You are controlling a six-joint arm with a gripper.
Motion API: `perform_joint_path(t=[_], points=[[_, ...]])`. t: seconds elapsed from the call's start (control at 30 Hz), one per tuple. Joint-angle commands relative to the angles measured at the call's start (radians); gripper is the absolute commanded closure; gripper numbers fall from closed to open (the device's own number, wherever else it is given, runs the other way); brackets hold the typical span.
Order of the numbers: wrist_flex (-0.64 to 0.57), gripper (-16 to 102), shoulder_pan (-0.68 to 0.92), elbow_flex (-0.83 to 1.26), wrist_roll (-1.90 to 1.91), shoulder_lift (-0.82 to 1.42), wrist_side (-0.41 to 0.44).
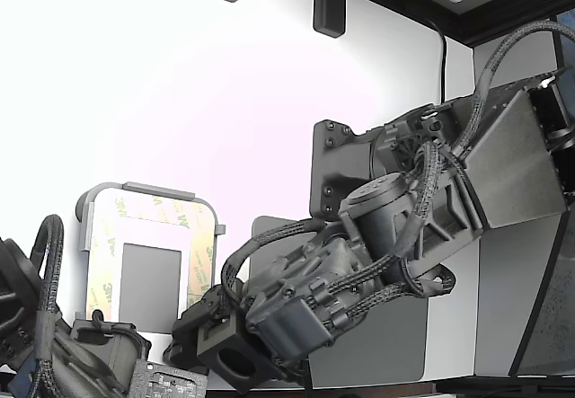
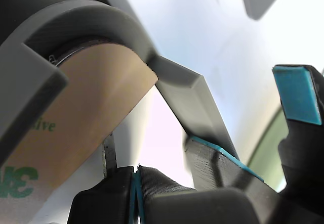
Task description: Peel off protective film from adhesive tape.
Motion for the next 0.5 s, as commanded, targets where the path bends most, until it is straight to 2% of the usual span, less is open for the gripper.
perform_joint_path(t=[0.0,0.47], points=[[-0.002,96,-0.006,-0.031,0.002,0.026,0.0],[-0.032,95,-0.018,-0.021,-0.025,0.012,-0.008]])
